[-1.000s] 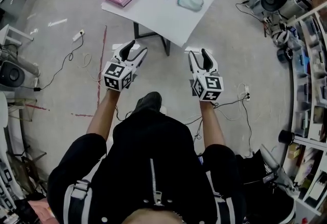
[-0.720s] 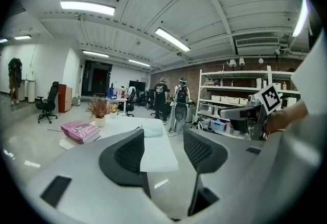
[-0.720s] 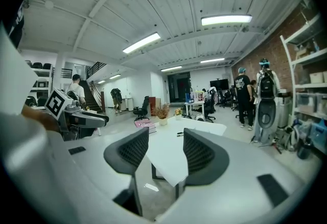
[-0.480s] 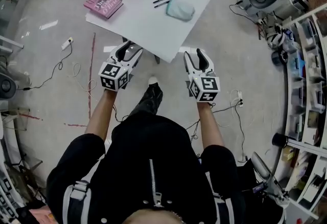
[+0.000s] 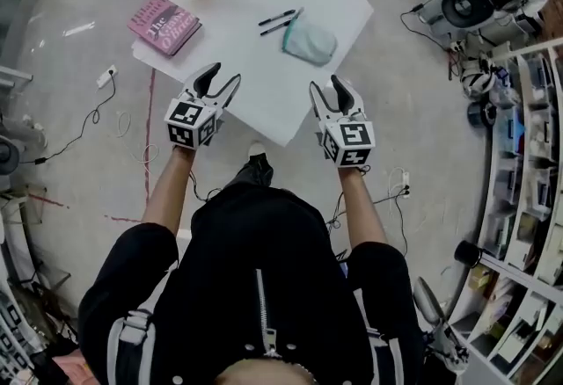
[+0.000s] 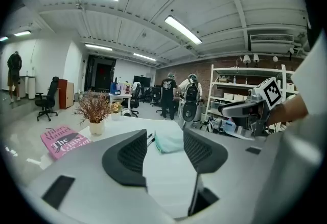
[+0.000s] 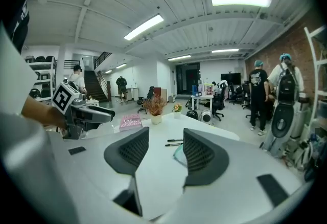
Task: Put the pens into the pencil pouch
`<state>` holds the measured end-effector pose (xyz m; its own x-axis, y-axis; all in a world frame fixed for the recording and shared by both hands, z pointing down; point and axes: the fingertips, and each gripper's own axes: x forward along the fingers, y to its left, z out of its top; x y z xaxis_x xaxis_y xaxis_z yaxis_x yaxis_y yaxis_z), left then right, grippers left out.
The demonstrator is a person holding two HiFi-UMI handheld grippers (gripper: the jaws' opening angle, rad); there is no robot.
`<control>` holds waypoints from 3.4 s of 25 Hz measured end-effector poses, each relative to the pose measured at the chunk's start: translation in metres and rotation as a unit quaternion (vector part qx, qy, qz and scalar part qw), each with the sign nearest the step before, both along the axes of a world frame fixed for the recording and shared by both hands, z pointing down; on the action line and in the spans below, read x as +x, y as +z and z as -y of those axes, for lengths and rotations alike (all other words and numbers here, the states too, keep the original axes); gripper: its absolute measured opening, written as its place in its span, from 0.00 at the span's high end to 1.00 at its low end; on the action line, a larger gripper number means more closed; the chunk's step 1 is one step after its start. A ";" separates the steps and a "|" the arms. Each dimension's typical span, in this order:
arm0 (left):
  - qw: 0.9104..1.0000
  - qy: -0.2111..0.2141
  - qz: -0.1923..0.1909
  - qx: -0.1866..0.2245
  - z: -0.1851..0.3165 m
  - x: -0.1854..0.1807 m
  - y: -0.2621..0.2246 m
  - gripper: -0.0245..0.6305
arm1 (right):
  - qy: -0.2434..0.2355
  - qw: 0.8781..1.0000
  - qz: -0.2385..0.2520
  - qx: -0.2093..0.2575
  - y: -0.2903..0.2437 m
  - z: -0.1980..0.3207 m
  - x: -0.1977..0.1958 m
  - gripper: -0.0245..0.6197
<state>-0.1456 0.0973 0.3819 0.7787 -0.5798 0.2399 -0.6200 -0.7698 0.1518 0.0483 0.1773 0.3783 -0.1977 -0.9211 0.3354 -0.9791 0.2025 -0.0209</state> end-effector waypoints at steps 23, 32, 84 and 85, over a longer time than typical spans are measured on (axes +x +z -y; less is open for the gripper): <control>0.998 -0.023 0.039 -0.039 0.110 0.041 0.042 0.59 | -0.107 0.989 -0.056 -0.090 0.055 0.146 0.028 0.66; 0.994 -0.049 0.052 -0.080 0.141 0.052 0.071 0.59 | -0.172 0.961 -0.096 -0.193 0.126 0.190 0.036 0.65; 0.983 -0.024 0.078 -0.165 0.185 0.086 0.158 0.59 | -0.285 0.894 -0.202 -0.279 0.217 0.228 0.037 0.95; 0.983 -0.023 0.078 -0.164 0.185 0.087 0.158 0.59 | -0.285 0.897 -0.199 -0.272 0.213 0.229 0.036 0.95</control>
<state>-0.0584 -0.0879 0.5403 0.6924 -0.4848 0.5344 -0.6884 -0.6658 0.2880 0.0843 -0.0520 0.5913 -0.3495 -0.3864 0.8536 -0.6706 0.7394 0.0602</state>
